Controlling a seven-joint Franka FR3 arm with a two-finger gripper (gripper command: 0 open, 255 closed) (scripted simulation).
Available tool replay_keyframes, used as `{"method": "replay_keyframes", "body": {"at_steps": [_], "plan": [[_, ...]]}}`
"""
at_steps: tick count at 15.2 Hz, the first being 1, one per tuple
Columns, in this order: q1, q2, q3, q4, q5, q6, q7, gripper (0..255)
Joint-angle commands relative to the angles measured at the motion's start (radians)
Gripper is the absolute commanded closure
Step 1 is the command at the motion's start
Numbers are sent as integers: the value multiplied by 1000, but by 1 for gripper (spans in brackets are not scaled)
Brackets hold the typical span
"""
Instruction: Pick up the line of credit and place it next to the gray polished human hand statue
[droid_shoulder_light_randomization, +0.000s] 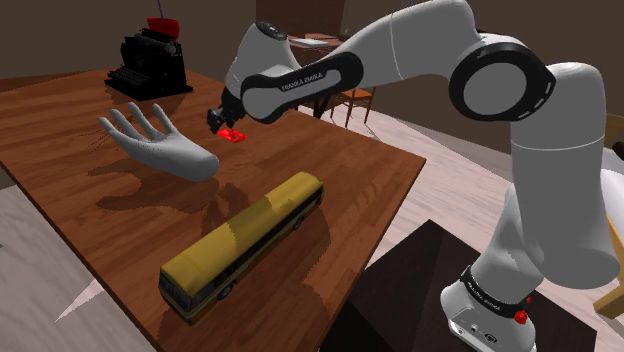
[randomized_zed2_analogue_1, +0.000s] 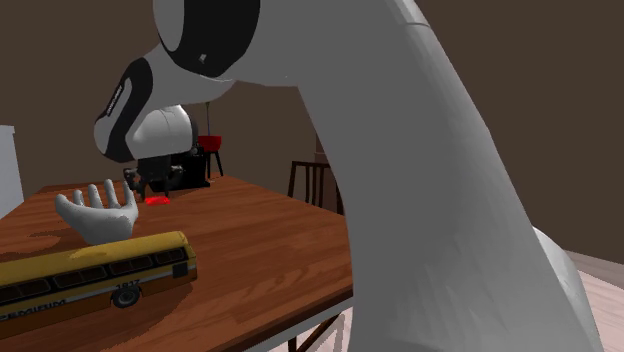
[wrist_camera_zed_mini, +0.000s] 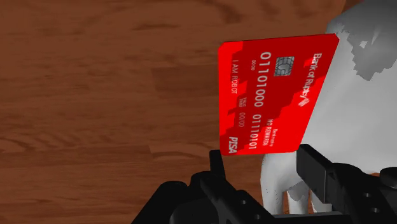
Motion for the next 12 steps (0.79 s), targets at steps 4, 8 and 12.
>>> {"method": "replay_keyframes", "body": {"at_steps": [4,8,12], "plan": [[0,25,-1,-31,-1,56,5,255],[1,50,-2,-48,-2,98,9,255],[1,77,-2,-61,-2,138,13,255]]}}
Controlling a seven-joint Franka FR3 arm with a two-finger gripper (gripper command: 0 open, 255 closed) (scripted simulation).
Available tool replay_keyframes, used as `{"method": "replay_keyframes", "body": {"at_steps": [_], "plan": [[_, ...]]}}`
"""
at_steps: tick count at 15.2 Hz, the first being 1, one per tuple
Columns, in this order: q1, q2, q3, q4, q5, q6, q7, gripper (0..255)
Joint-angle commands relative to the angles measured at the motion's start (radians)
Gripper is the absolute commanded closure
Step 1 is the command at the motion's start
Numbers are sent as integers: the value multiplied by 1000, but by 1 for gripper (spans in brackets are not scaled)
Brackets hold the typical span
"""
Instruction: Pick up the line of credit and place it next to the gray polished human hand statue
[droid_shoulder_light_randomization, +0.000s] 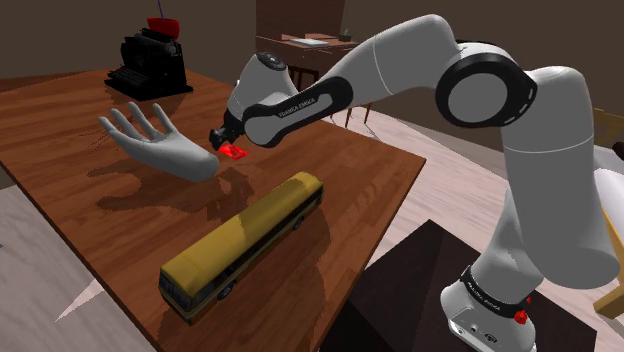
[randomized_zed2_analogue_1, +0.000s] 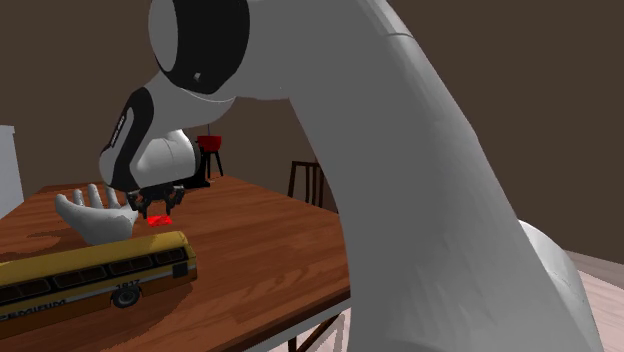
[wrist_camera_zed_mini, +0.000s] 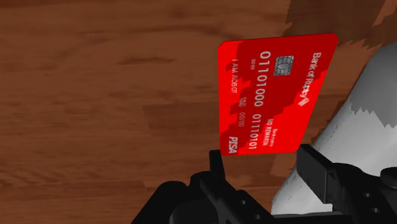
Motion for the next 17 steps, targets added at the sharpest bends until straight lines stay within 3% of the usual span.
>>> {"method": "replay_keyframes", "body": {"at_steps": [1,5,13,14,15,17], "plan": [[0,23,0,-4,0,17,2,255],[1,58,-1,-13,0,60,6,255],[2,58,-2,-13,2,60,5,255],[5,49,-4,-11,1,49,8,0],[12,31,-10,-56,-3,76,14,0],[15,55,-10,-11,-3,55,19,0]]}}
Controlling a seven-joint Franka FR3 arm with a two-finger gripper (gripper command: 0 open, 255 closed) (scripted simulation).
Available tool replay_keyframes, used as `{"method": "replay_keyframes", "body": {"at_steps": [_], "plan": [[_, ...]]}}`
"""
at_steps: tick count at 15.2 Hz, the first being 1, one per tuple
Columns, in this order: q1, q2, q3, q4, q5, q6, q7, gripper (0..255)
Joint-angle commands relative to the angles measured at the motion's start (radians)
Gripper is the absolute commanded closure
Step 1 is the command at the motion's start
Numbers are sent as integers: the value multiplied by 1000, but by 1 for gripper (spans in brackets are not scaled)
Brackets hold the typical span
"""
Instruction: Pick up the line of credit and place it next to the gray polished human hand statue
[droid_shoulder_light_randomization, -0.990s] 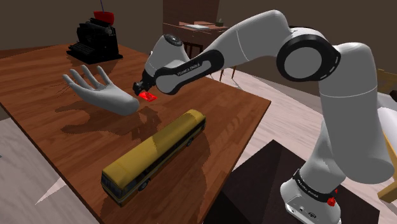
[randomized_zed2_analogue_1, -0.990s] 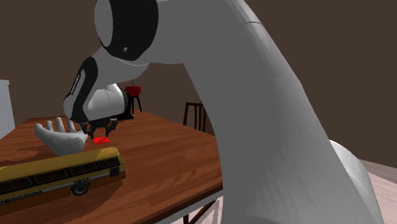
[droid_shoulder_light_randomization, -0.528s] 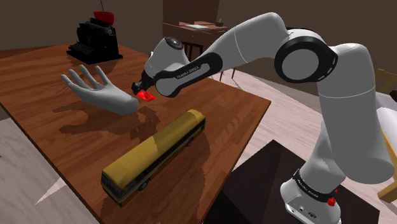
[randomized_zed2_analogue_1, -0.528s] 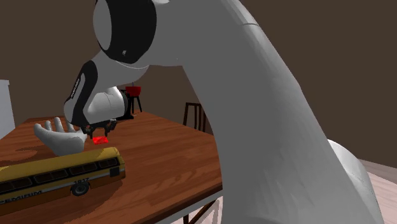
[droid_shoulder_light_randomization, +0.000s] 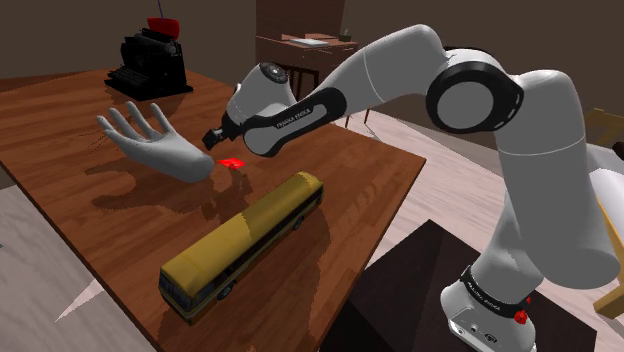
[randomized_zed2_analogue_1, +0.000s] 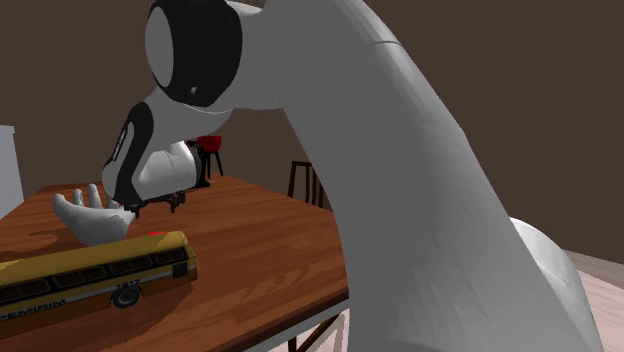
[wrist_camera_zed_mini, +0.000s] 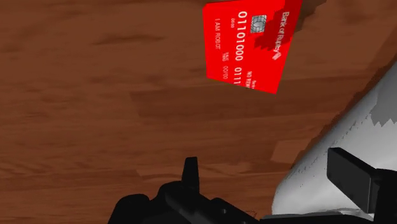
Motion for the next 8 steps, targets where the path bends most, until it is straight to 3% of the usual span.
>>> {"method": "replay_keyframes", "body": {"at_steps": [1,6,8], "plan": [[0,21,9,14,1,-95,-4,0],[22,-130,-8,-135,-12,-97,0,0],[22,-130,-8,-135,-13,-96,0,0]]}}
